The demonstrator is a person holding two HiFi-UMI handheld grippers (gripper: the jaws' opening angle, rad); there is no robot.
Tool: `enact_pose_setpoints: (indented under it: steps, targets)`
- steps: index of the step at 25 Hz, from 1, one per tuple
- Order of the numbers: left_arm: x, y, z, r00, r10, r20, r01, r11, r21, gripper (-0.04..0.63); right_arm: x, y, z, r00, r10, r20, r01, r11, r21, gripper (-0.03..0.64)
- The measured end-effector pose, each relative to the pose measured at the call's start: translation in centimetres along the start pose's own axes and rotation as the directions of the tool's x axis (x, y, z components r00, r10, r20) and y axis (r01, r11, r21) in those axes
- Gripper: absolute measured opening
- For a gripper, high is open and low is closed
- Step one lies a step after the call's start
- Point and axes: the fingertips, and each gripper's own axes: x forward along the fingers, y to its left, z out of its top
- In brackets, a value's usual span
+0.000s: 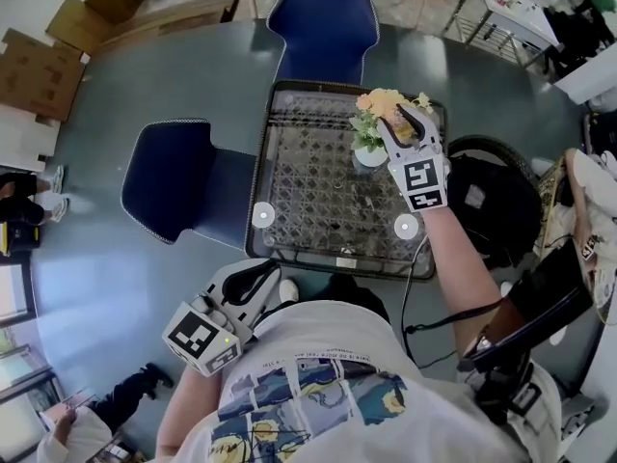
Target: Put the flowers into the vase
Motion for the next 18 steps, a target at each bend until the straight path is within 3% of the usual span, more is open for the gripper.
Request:
enact_pose_setpoints:
  steps: [6, 10, 18]
  targets:
    - [1.2, -1.4, -1.0, 0.999, -0.047, 0.012, 0.047, 0.999, 0.022, 0.012, -2.8, 0.1, 0.1, 1.0, 0.015, 0.026, -0.016, 1.0, 0.023, 0.199]
    - [0.7, -2.2, -1.3, 0.995, -0.097, 0.021, 0.096, 0.995, 0.036, 0.012, -5.7, 1.4, 0.8, 1.0, 0.001, 0.016, -0.001, 0.999, 0.035, 0.201]
    - [-1.9, -3.9, -3.0, 0.967, -0.255, 0.009, 0.254, 0.964, 0.073, 0.012, -13.4, 9.9, -0.6, 0.996, -0.005, -0.084, 0.021, 0.982, 0.187, 0.199]
